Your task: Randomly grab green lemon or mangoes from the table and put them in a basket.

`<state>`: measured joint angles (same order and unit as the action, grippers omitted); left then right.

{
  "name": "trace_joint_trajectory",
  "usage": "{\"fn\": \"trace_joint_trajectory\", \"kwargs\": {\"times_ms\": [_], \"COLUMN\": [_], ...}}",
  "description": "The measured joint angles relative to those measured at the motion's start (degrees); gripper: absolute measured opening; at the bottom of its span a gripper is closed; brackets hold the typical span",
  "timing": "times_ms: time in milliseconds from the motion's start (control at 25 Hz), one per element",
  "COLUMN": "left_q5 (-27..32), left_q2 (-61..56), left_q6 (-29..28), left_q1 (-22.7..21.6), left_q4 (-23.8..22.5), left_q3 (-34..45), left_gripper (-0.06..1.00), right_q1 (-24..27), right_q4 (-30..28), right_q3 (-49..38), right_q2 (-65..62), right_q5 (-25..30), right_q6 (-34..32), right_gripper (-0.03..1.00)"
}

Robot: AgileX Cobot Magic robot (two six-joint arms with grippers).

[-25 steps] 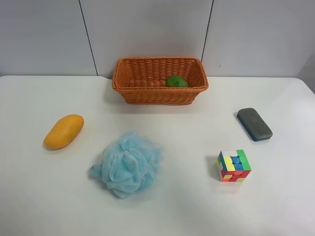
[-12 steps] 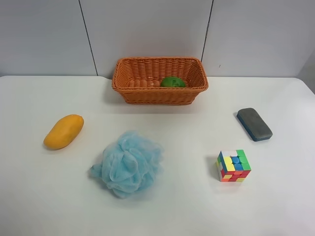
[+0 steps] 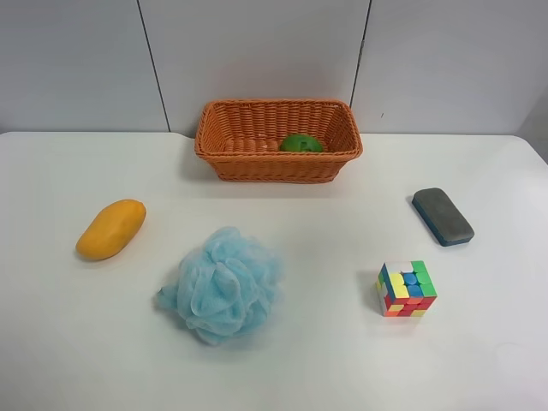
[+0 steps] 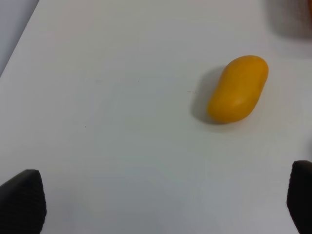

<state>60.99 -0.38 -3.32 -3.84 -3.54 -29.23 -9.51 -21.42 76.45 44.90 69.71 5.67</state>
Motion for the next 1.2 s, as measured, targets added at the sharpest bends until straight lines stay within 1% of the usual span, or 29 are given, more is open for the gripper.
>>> {"fn": "trace_joint_trajectory", "kwargs": {"times_ms": [120,320,560,680,920,1080,1200], "left_q5": [0.0,0.0,0.0,0.0,0.0,0.0,0.0], "left_q2": [0.0,0.0,0.0,0.0,0.0,0.0,0.0], "left_q6": [0.0,0.0,0.0,0.0,0.0,0.0,0.0], "left_q1": [0.0,0.0,0.0,0.0,0.0,0.0,0.0], "left_q4": [0.0,0.0,0.0,0.0,0.0,0.0,0.0], "left_q3": [0.0,0.0,0.0,0.0,0.0,0.0,0.0], "left_gripper": [0.99,0.99,0.99,0.99,0.99,0.99,0.99], "right_q1": [0.0,0.0,0.0,0.0,0.0,0.0,0.0], "right_q4": [0.6,0.3,0.6,4.3,13.1,16.2,17.7], "right_q3": [-6.0,-17.8,-26.4,-30.0,-40.6,-45.7,-48.4], "right_q2": [-5.9,-15.5,-21.4,-23.6,-30.8,-36.7,-41.1], "right_q5": [0.2,0.0,-2.5,-3.2,-5.5,-5.6,-7.2], "right_q6": [-0.9,-4.7,-8.1,-8.6,-8.6,-8.6,-8.6], "right_gripper": [0.99,0.99,0.99,0.99,0.99,0.99,0.99]}}
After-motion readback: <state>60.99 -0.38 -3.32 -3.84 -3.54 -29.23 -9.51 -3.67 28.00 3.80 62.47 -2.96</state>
